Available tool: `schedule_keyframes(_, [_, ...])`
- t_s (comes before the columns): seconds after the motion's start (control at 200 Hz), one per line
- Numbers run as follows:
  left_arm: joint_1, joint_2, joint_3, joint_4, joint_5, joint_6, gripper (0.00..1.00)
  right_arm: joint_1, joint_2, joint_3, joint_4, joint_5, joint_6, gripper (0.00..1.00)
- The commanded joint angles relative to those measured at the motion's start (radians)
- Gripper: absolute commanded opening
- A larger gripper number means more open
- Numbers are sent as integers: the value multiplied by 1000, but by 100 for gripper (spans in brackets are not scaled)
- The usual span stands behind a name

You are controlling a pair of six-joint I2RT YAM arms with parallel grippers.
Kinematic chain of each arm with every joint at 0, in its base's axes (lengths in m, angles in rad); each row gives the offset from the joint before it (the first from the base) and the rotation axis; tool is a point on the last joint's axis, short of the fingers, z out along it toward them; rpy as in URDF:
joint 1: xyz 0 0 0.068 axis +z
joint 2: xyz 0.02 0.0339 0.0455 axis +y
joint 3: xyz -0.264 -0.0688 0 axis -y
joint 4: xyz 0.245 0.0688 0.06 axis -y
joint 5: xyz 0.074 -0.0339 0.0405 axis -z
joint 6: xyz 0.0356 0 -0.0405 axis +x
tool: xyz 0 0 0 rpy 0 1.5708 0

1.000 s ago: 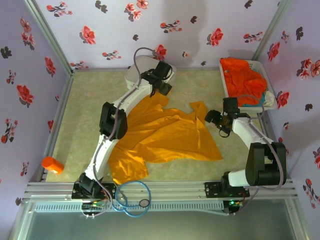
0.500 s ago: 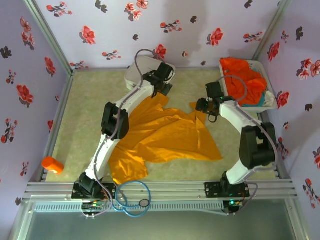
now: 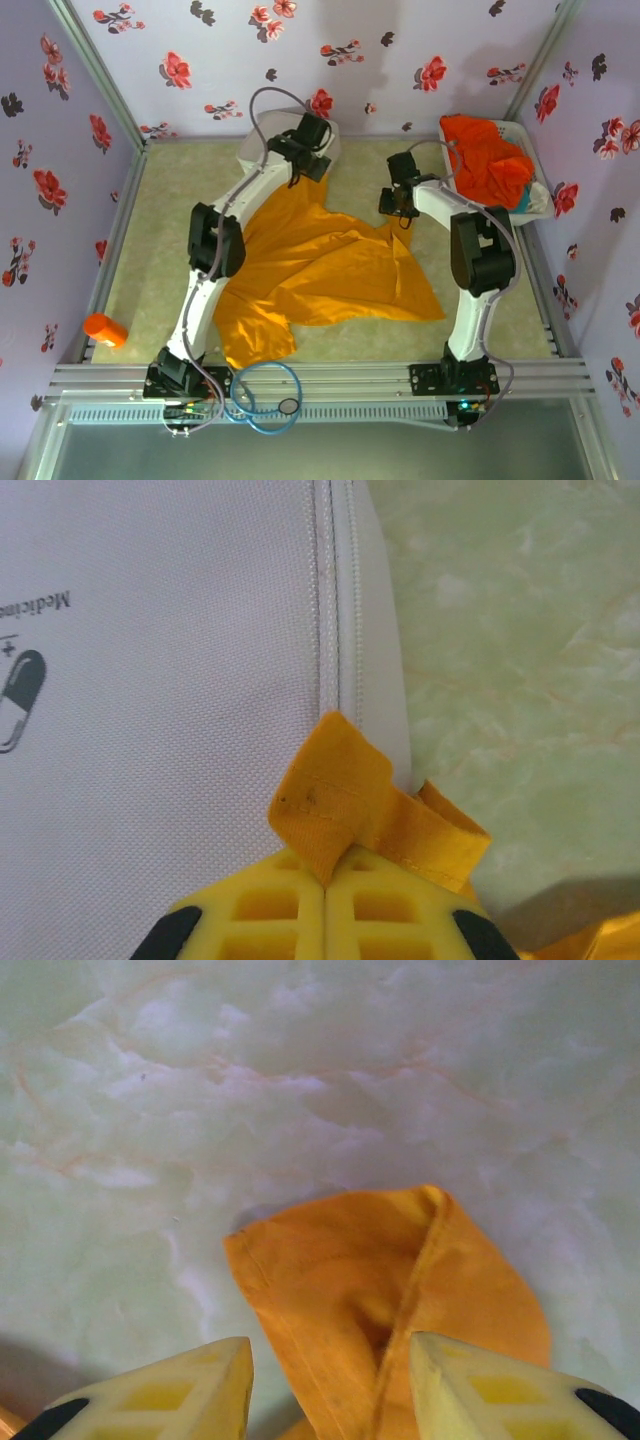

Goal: Fold and stack the t-shirts

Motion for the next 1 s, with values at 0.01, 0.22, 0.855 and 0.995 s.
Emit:
schedule_keyframes(0.01, [31, -99, -28, 34, -34, -23, 0, 18, 57, 79, -35, 27, -30, 45])
schedule_keyframes(0.22, [33, -121, -68, 63, -27, -23, 0, 31, 162, 173, -101, 53, -40, 43])
schedule_keyframes(0.855, [34, -43, -84, 119, 156, -165, 0, 32, 153, 140, -94, 53, 4, 10])
schedule_keyframes(0.995, [35, -24, -86, 128, 169, -178, 0, 32, 148, 131, -91, 51, 7, 10])
